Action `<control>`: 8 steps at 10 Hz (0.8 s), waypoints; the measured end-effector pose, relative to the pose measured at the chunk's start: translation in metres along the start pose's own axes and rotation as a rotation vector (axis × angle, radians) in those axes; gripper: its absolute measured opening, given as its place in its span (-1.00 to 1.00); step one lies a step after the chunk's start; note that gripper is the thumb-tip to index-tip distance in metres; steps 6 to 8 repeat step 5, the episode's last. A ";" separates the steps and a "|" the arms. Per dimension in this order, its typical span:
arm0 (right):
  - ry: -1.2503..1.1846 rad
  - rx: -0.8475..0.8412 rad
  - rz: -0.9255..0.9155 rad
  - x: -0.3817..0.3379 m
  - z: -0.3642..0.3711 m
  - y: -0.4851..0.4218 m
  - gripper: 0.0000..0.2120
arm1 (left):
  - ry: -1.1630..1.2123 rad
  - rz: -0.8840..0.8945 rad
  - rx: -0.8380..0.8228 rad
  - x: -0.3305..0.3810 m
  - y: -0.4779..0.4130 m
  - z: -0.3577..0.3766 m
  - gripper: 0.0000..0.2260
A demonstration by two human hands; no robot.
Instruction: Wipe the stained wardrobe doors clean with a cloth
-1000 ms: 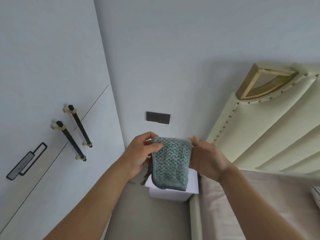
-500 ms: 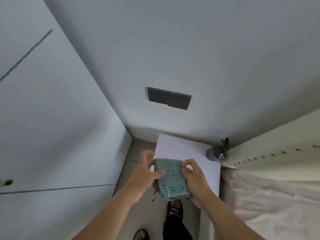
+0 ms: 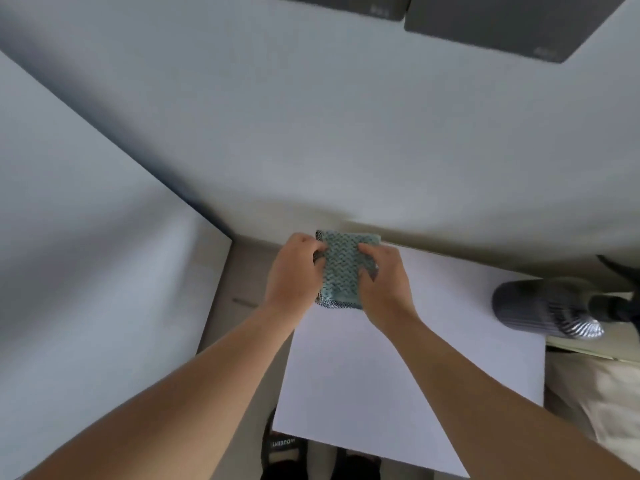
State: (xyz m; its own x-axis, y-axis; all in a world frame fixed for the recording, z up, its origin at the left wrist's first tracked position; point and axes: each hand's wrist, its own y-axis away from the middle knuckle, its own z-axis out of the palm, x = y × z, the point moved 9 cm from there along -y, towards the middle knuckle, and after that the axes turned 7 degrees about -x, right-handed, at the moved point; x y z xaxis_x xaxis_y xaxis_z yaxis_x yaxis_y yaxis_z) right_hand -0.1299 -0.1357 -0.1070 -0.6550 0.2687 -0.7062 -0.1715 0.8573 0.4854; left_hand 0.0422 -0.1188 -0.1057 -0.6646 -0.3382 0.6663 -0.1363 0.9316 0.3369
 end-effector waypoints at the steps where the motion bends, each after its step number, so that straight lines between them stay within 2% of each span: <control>1: 0.261 0.021 0.013 -0.007 -0.004 0.000 -0.56 | -0.117 0.006 -0.025 -0.001 0.001 0.004 -0.76; 2: 0.419 0.098 0.037 -0.016 -0.015 0.019 -0.54 | -0.289 0.177 0.064 0.017 0.017 -0.013 -0.67; 3: 0.555 0.071 -0.095 -0.026 -0.005 0.030 -0.67 | -0.507 0.313 -0.040 0.025 0.028 0.005 -0.55; 4: 0.565 -0.219 0.052 -0.016 0.015 0.036 -0.67 | -0.650 0.251 -0.235 0.012 0.031 0.028 -0.39; 5: 0.518 -0.287 0.092 -0.024 -0.001 0.063 -0.55 | -0.668 0.250 -0.314 0.031 0.050 0.017 -0.32; 8: 0.518 -0.287 0.092 -0.024 -0.001 0.063 -0.55 | -0.668 0.250 -0.314 0.031 0.050 0.017 -0.32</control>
